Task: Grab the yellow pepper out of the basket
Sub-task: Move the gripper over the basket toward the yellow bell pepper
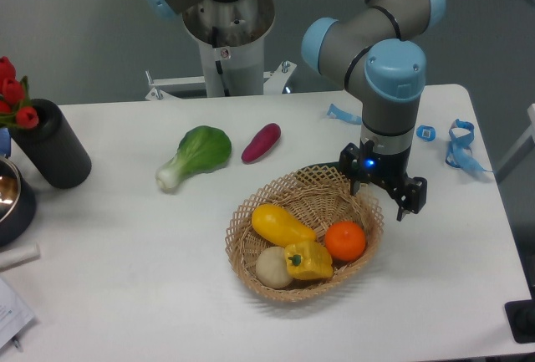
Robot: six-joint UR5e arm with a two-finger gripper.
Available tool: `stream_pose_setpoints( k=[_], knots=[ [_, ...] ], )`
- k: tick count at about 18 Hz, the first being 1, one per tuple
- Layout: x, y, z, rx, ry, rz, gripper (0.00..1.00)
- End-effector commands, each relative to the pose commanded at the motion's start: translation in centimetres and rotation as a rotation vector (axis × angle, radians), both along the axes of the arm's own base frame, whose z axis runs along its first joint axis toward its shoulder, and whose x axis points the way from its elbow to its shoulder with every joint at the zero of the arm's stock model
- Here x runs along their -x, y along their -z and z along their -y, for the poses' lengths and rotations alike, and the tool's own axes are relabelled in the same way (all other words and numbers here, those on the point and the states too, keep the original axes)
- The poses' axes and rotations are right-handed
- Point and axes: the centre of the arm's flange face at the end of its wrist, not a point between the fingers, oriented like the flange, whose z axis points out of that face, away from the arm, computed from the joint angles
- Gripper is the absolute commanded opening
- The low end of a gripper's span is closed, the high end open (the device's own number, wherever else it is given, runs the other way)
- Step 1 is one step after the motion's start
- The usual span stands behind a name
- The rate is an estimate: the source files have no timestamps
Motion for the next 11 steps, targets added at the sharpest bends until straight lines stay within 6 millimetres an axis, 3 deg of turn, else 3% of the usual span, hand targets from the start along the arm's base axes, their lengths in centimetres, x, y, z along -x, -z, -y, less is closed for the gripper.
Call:
stream_pose_setpoints(
  k=[7, 11],
  knots=[
    [-1.5, 1.4, 0.0, 0.002, 0.002, 0.026, 1.00],
    [-3.8, 2.0, -2.0, -0.061, 0.043, 0.075, 1.00]
  ],
)
